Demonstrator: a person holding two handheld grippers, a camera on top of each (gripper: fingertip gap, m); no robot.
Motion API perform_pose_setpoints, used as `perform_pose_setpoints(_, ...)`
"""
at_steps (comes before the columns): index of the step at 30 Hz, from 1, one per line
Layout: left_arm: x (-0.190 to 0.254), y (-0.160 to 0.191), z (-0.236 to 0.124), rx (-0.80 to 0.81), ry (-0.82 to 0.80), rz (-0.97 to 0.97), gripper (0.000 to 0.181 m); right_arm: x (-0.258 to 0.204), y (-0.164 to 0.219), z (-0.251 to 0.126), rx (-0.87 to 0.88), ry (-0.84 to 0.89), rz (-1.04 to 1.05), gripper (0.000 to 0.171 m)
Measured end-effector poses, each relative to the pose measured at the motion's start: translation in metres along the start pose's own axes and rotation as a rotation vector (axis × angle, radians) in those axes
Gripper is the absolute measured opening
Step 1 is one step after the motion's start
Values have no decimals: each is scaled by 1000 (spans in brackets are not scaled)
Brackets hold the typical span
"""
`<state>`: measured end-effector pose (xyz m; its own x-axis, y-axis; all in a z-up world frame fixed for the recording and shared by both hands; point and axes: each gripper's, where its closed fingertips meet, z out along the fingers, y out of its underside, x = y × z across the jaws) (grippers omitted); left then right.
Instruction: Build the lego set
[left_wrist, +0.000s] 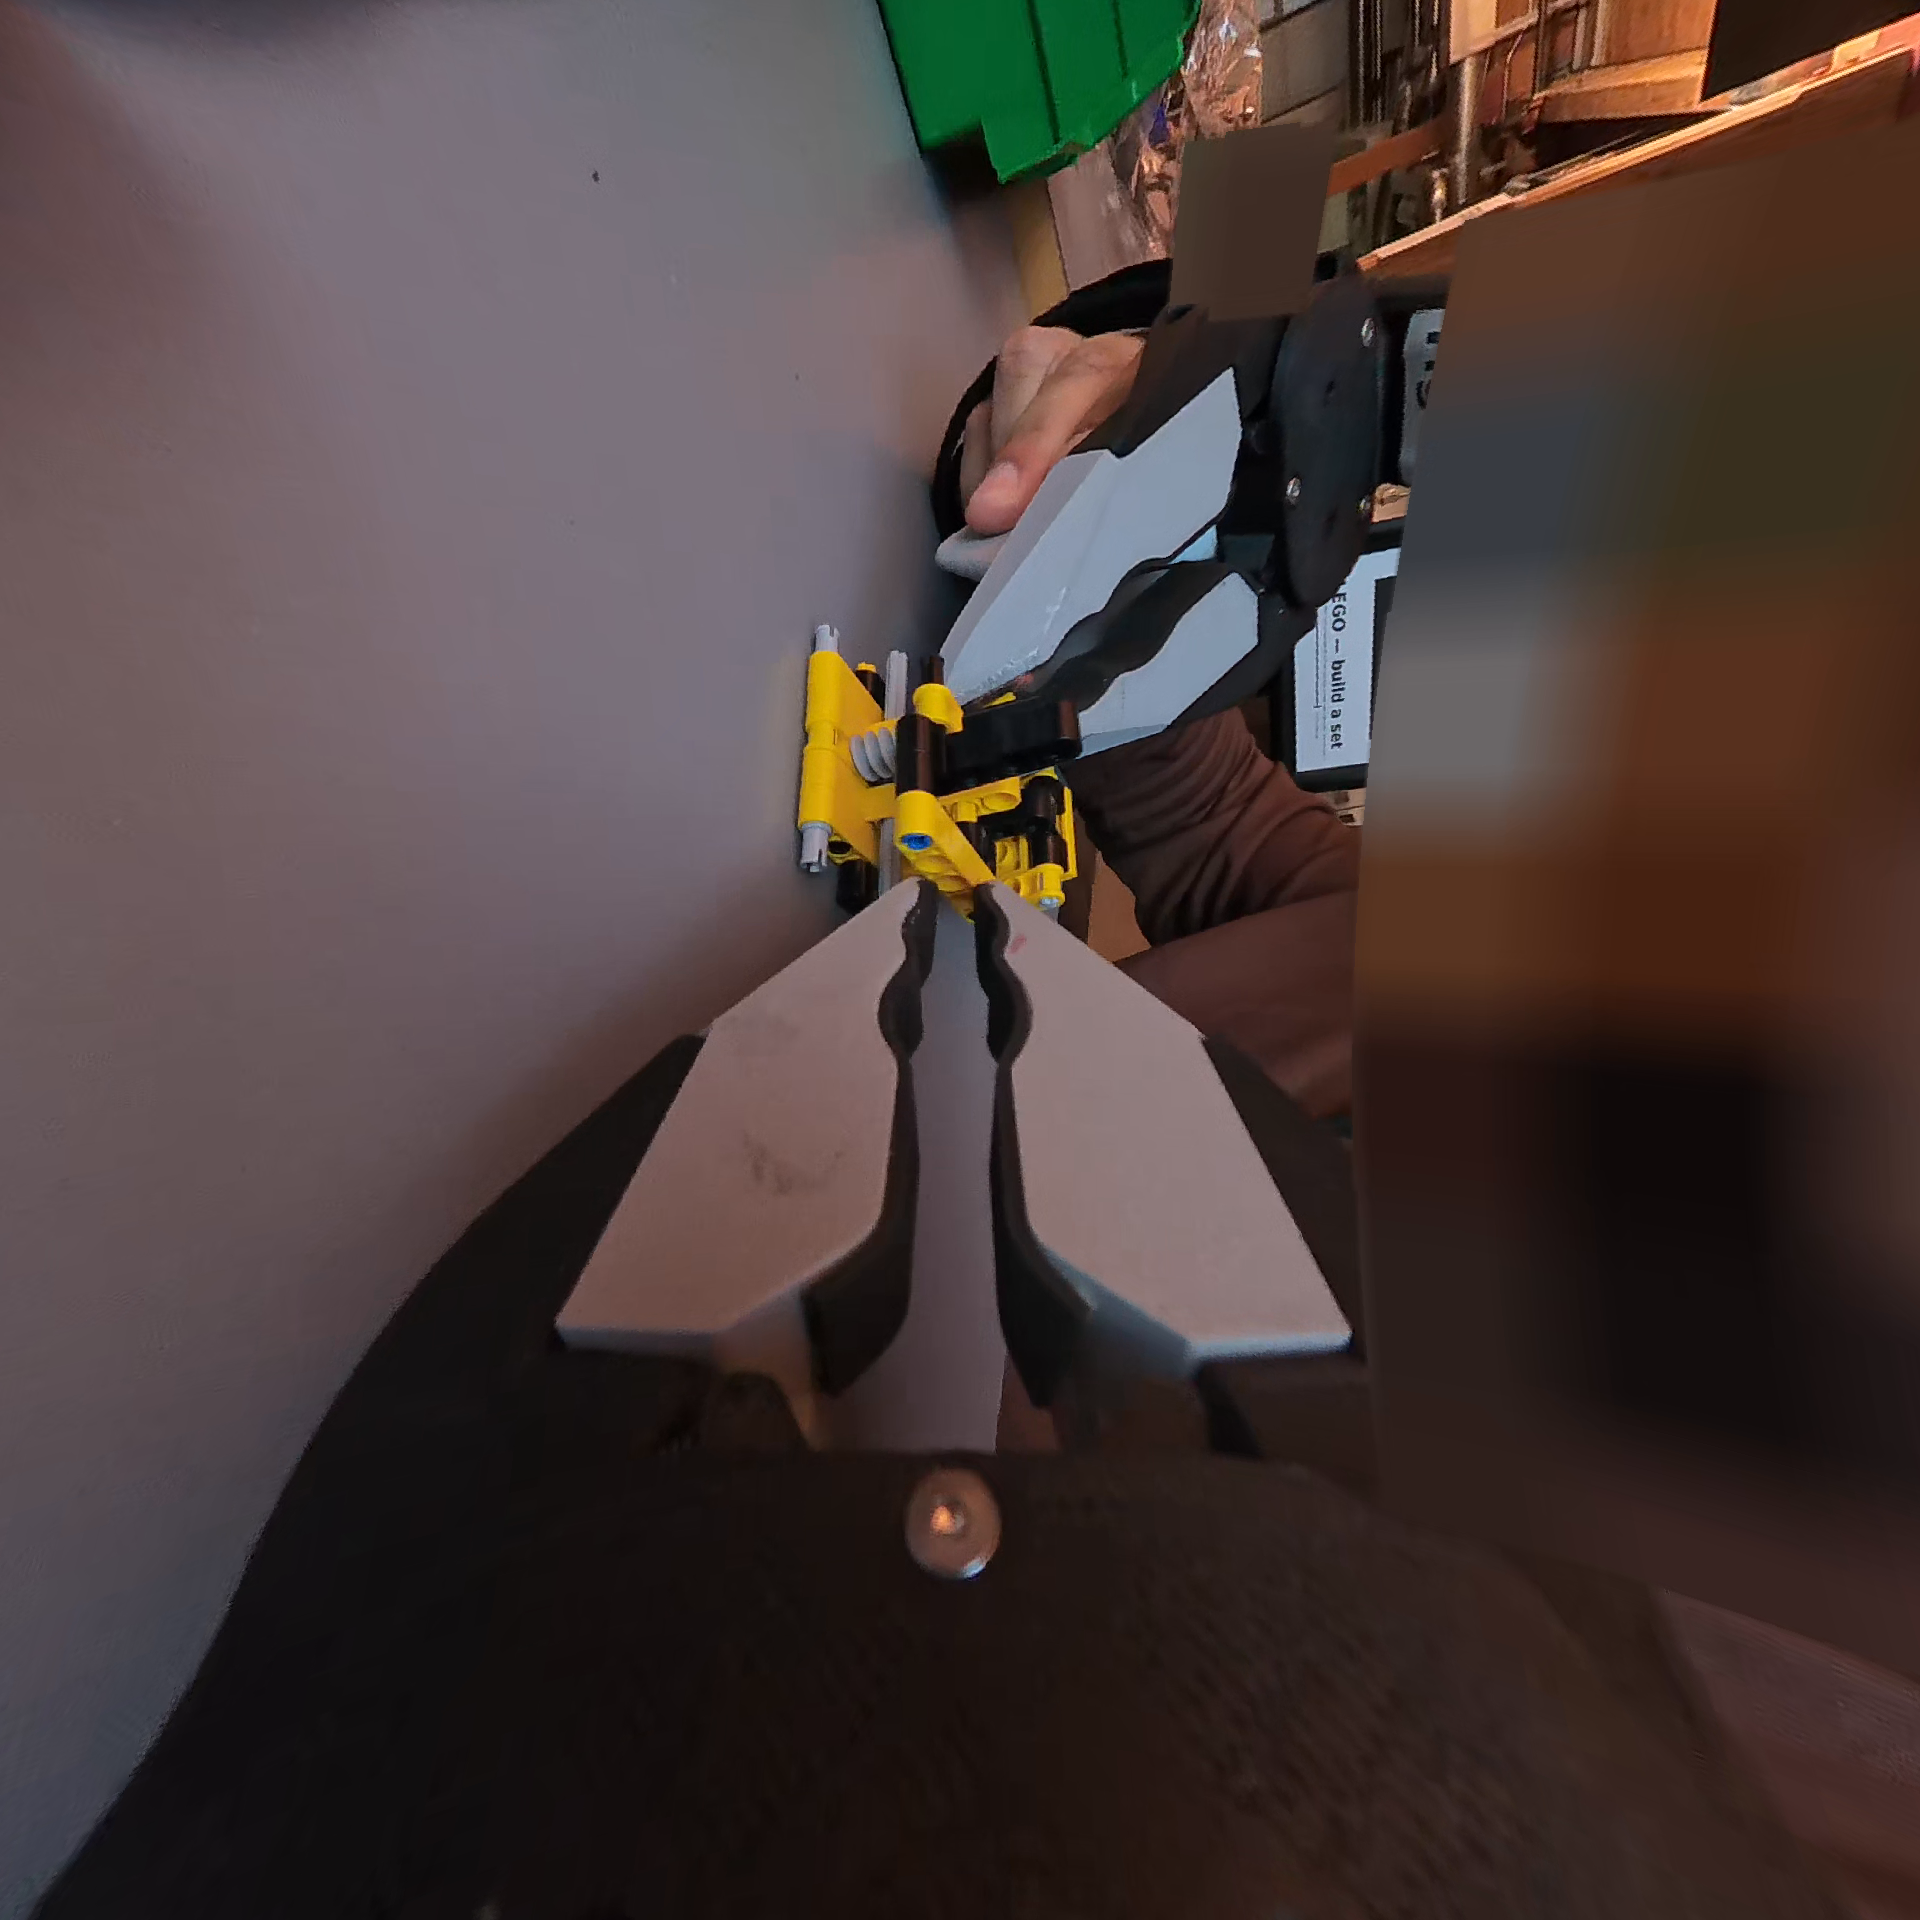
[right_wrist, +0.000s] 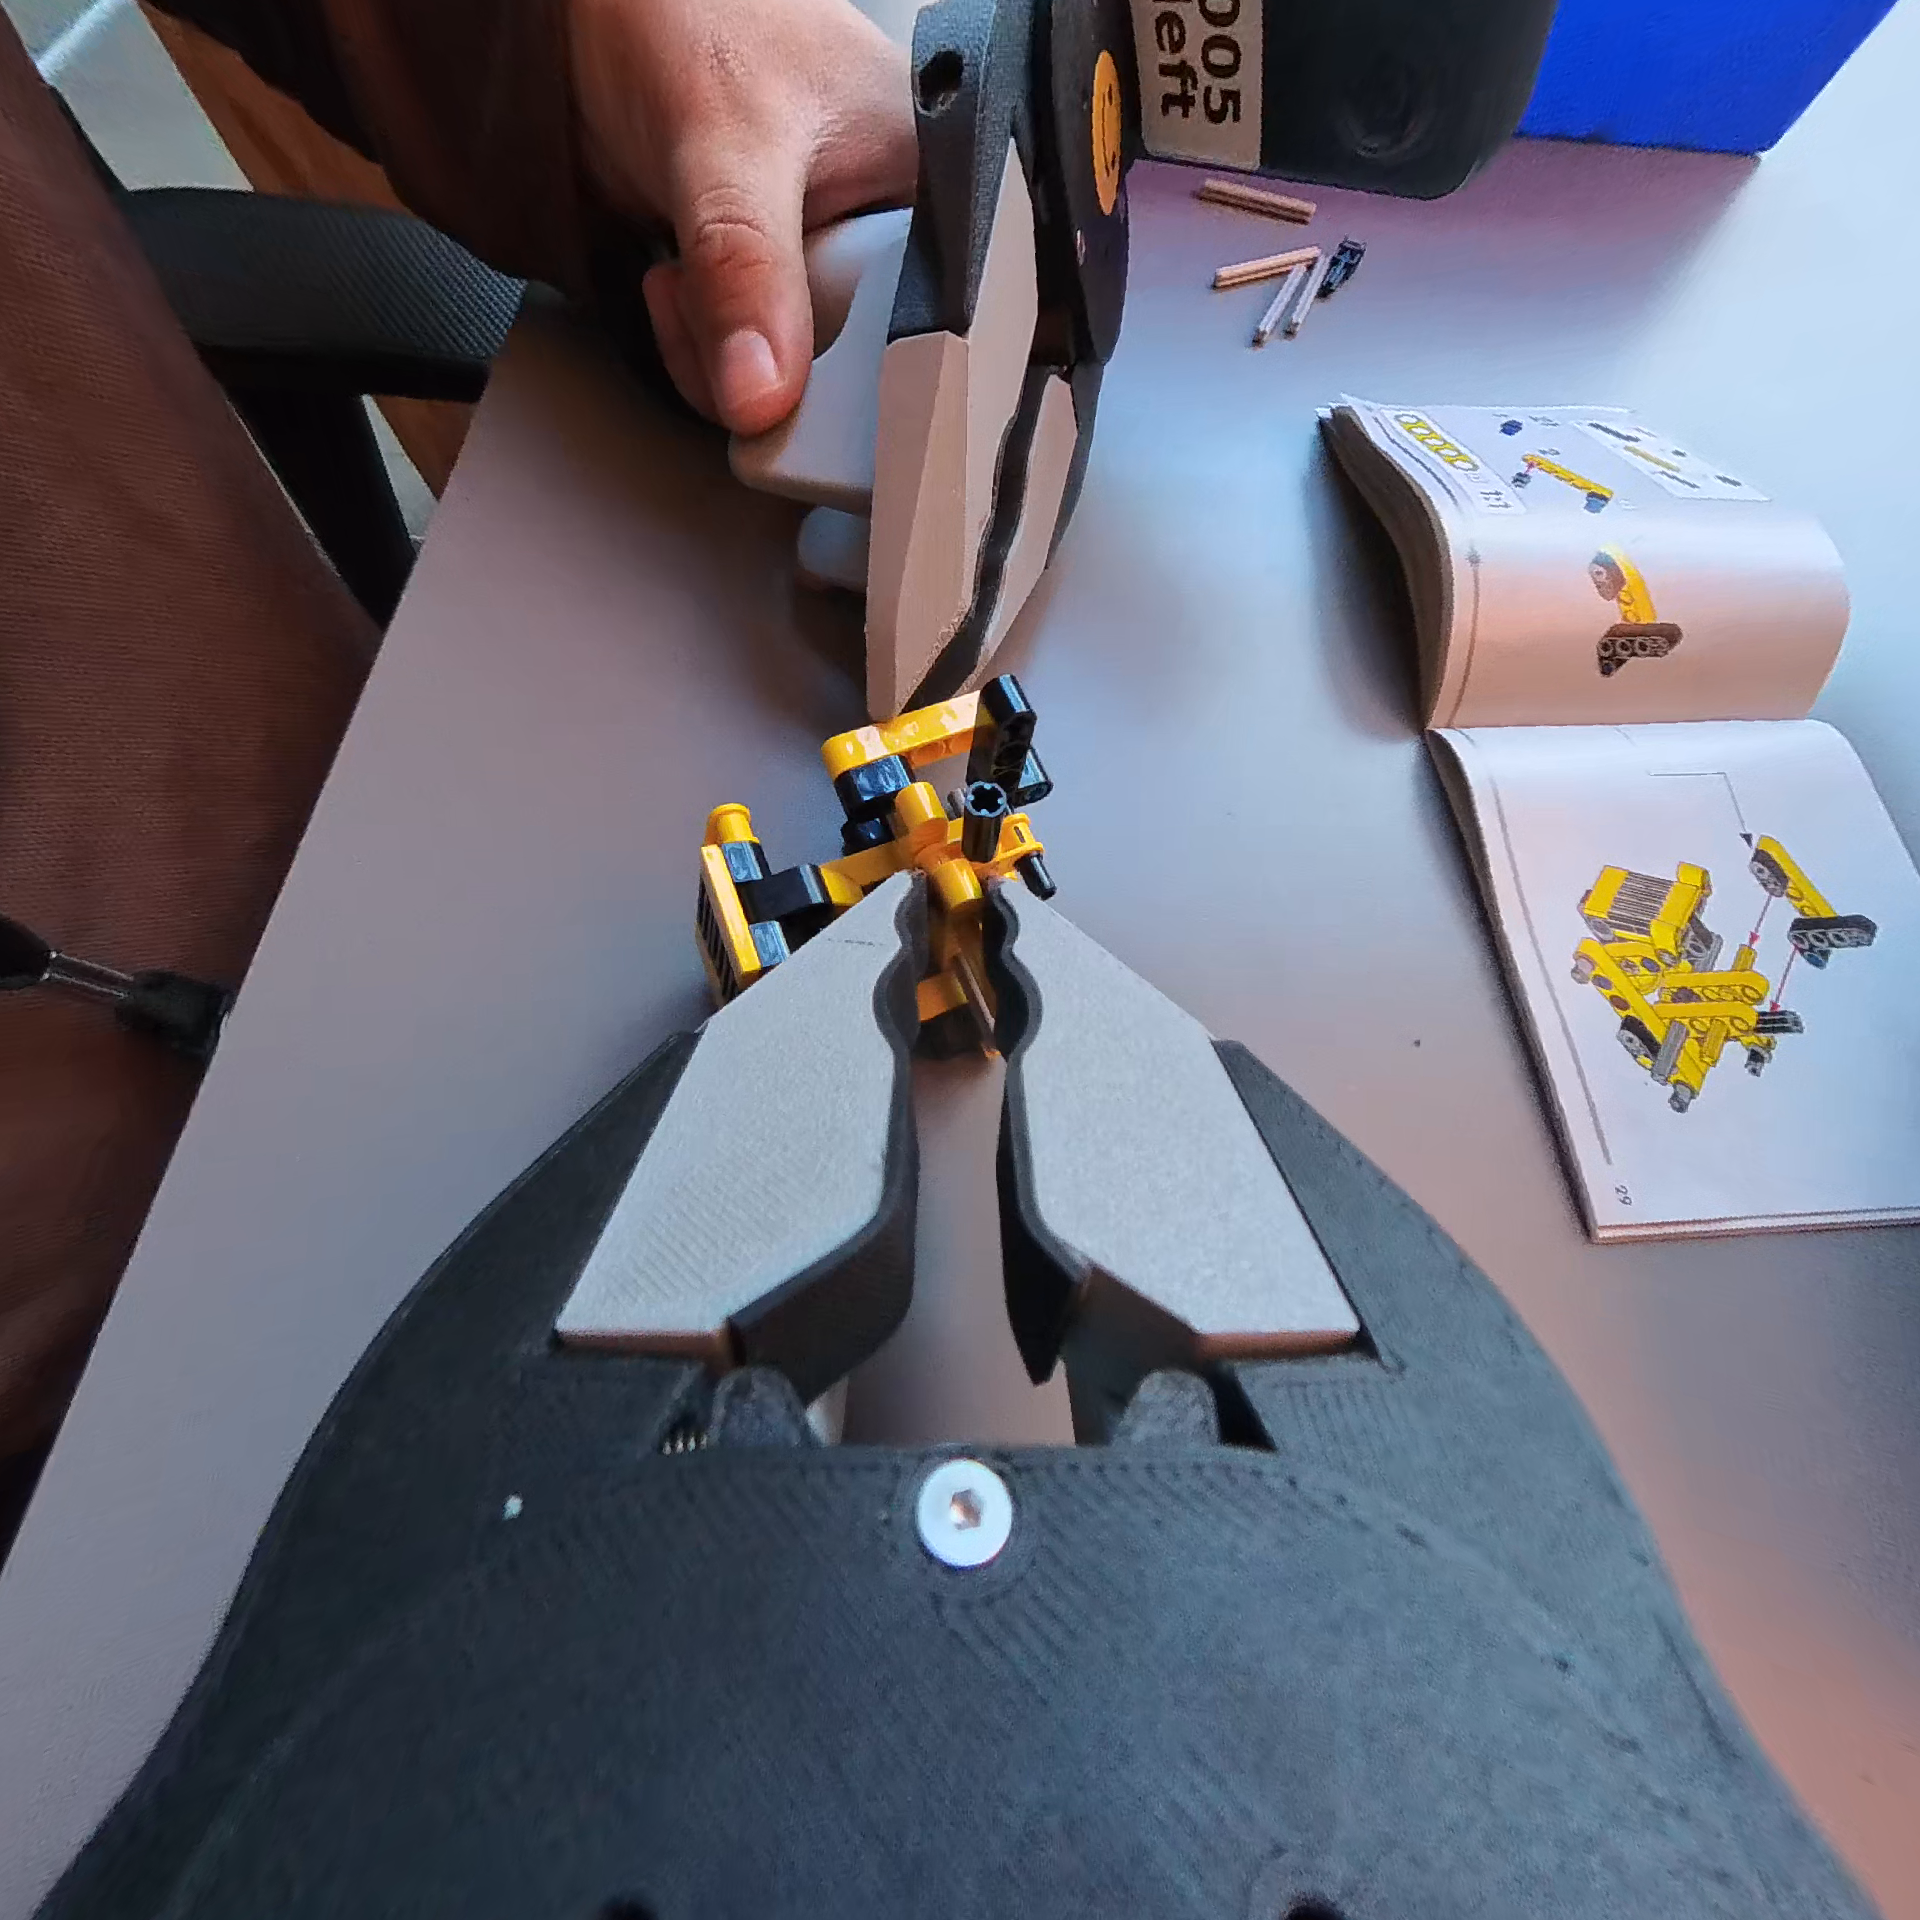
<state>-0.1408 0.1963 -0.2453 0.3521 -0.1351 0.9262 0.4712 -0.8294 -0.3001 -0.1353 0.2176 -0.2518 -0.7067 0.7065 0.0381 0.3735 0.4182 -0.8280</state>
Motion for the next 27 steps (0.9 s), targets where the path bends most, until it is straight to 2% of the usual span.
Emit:
perform_pose_setpoints(1,0,1,0,-1,-1,2,5,-1,0,0,-1,0,-2,6)
perform_pose_setpoints(27,-2,-12,2,92,-30,17,5,8,-1,1,-1,60,33,6)
